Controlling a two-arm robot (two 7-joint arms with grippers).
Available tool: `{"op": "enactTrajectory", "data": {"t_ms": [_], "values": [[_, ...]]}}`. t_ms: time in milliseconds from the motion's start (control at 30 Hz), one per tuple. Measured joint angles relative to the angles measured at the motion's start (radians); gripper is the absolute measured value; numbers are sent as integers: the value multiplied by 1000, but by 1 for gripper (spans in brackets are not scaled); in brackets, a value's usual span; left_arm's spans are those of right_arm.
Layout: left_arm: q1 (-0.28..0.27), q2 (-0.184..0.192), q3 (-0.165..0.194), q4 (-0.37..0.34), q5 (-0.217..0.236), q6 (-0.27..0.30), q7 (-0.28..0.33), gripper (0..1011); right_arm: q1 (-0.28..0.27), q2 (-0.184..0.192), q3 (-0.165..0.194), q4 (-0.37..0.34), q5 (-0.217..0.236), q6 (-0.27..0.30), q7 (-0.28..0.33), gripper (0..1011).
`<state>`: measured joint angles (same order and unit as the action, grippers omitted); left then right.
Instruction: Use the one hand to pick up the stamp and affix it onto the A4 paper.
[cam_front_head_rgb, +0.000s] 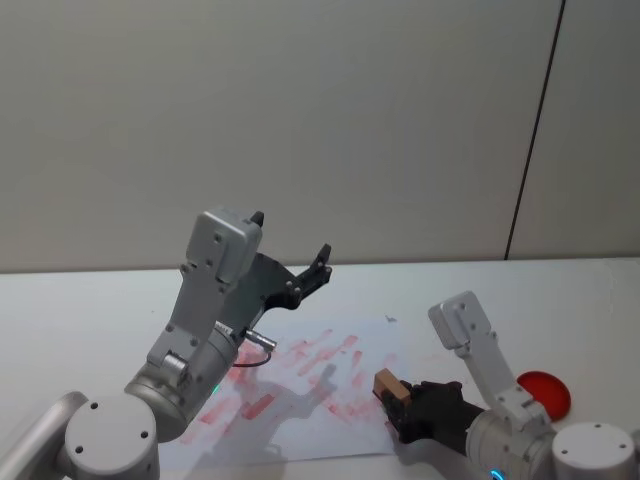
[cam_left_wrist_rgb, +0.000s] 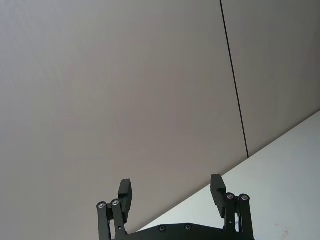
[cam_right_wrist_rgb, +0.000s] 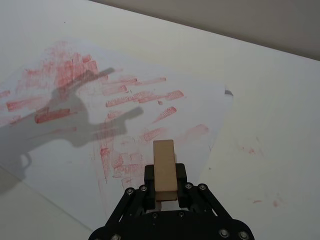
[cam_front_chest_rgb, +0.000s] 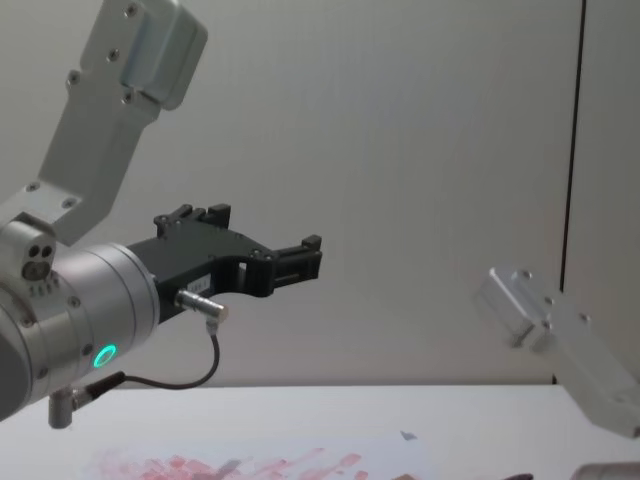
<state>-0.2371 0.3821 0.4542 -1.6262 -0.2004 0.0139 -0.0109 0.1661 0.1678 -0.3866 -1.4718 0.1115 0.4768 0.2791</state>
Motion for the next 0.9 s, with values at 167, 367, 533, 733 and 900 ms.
{"op": "enactTrajectory", "data": {"t_ms": [167, 367, 533, 733, 900], "values": [[0, 0, 0, 0, 0, 0, 0, 1001, -6, 10, 15, -50, 39, -7, -5, 220], [0, 0, 0, 0, 0, 0, 0, 1001, -16, 43, 58, -151, 118, -9, -19, 219], [0, 0, 0, 0, 0, 0, 0, 1001, -26, 76, 94, -202, 166, -5, -31, 219], [0, 0, 0, 0, 0, 0, 0, 1001, -54, 139, 148, -252, 216, 5, -54, 219], [0, 0, 0, 0, 0, 0, 0, 1002, -86, 191, 187, -266, 241, 20, -68, 219]]}}
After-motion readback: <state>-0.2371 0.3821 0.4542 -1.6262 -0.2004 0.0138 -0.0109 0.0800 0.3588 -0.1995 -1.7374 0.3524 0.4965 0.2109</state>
